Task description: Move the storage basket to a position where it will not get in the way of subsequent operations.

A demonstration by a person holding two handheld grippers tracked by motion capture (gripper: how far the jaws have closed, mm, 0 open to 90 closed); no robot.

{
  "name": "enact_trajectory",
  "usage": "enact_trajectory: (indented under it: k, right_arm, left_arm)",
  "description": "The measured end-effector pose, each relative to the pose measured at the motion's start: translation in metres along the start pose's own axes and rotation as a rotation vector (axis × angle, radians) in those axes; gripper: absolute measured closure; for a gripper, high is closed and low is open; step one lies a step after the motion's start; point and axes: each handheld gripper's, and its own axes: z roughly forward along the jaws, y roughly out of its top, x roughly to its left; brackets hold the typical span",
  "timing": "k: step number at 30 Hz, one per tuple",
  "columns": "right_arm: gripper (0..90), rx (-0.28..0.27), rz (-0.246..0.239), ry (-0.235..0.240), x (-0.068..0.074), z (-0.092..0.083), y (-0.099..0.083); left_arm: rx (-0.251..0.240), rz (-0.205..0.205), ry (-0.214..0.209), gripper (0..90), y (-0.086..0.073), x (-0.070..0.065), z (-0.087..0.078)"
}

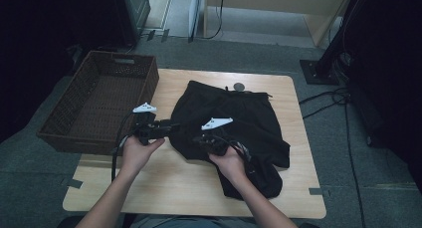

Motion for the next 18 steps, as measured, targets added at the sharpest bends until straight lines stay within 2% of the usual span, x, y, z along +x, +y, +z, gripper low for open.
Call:
enact_trajectory:
  k: [2,5,9,11,12,14,16,18]
  right_arm:
    - [86.7,0.01,-0.011,0.072,0.016,-0.014,-0.002]
    - [86.7,0.043,-0.042,0.147,0.041,-0.026,-0.013]
    - [86.1,0.104,-0.051,0.24,0.068,-0.032,-0.034]
    - [80.4,0.14,-0.055,0.279,0.078,-0.033,-0.044]
    - [73.9,0.145,-0.062,0.282,0.082,-0.034,-0.048]
    - [62.5,0.101,-0.076,0.259,0.082,-0.042,-0.051]
    - [59.0,0.032,-0.066,0.204,0.073,-0.057,-0.05]
    - [57.8,-0.037,-0.056,0.115,0.056,-0.074,-0.051]
  left_arm:
    - [-0.002,0.002,0.003,48.2,0.001,-0.001,-0.001]
    - [-0.006,0.004,0.002,48.2,0.002,-0.002,-0.002]
    - [-0.007,0.01,-0.002,48.2,0.004,-0.004,-0.002]
    - [-0.004,0.014,-0.005,48.2,0.004,-0.007,0.0]
    - [0.003,0.019,-0.01,48.1,0.004,-0.008,0.001]
    - [0.014,0.031,-0.014,48.1,0.004,-0.011,0.004]
    - [0.024,0.043,-0.023,48.2,0.004,-0.017,0.008]
    - [0.04,0.058,-0.033,48.7,0.003,-0.021,0.013]
